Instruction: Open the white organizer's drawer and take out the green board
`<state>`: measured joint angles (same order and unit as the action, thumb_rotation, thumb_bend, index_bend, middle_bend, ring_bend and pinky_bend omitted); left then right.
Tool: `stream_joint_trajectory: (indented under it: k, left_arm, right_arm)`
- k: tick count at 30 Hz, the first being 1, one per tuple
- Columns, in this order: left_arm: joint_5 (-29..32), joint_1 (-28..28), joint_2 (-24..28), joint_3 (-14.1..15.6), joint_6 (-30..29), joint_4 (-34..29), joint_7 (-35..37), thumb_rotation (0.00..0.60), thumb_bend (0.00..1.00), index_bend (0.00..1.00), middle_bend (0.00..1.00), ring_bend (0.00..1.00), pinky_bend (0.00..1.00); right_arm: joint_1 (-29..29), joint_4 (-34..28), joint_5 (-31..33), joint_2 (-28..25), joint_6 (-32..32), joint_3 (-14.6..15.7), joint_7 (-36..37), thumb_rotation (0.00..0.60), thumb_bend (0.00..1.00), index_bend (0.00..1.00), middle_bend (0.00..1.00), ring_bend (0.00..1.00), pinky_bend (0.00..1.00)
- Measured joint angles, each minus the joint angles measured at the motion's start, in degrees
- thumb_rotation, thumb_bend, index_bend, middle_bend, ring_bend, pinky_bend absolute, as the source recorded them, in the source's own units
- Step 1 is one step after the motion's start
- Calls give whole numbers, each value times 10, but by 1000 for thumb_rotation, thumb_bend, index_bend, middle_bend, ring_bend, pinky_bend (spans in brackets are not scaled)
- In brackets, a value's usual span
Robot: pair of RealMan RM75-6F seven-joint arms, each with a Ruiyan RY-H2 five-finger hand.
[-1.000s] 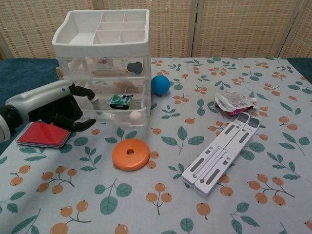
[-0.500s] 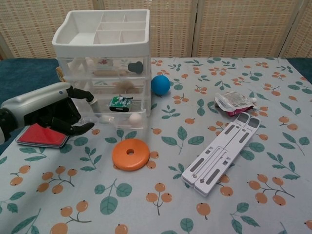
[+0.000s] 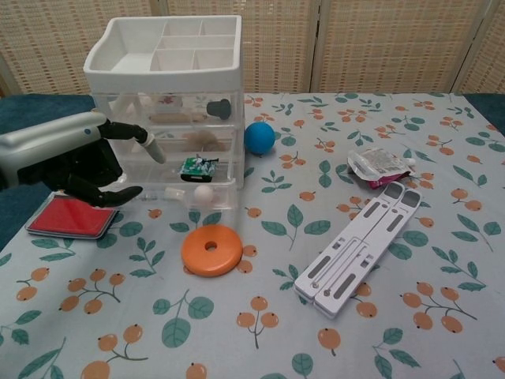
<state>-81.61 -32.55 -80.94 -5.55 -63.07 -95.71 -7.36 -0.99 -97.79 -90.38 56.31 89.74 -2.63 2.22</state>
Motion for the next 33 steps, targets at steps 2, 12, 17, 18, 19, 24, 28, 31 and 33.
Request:
stream_joint_trajectory:
  k: [2,12,17,18,19,24,28,31,33]
  left_arm:
    - [-26,-8,9,-2,-3,16,-5,600,355,322,928,1000,1000]
    - [-105,-70,36,-17,3,101,-5,600,352,345,924,1000,1000]
    - [-114,-95,29,-18,23,141,-7,600,351,356,923,1000,1000]
    - [-114,-99,25,-18,28,147,-8,600,351,357,923,1000,1000]
    - [-113,-103,22,-18,32,151,-8,600,350,357,923,1000,1000]
    - [-95,-116,3,-20,51,169,-7,600,331,361,923,1000,1000]
    - [-74,-124,-9,-23,64,176,-8,600,317,365,923,1000,1000]
    - [-62,-129,-17,-26,72,181,-15,600,295,361,923,1000,1000]
    - [-53,-132,-19,-27,79,181,-21,600,278,359,923,1000,1000]
  right_arm:
    - [2,-8,-3,-7,7,-1,-5,600,414,0,71,0,23]
    - [7,-25,-9,-19,15,-1,-19,600,414,0,71,0,23]
    - [8,-29,-9,-20,14,0,-23,600,414,0,71,0,24]
    - [8,-29,-9,-20,14,0,-23,600,415,0,71,0,24]
    - [8,-30,-9,-20,14,1,-24,600,414,0,71,0,24]
    - [9,-31,-6,-20,11,2,-26,600,415,0,71,0,23]
    - [10,-32,-4,-19,11,2,-27,600,415,0,71,0,24]
    - [10,-33,-3,-19,10,2,-28,600,415,0,71,0,23]
    - [11,-33,-3,-19,10,2,-28,600,414,0,71,0,23]
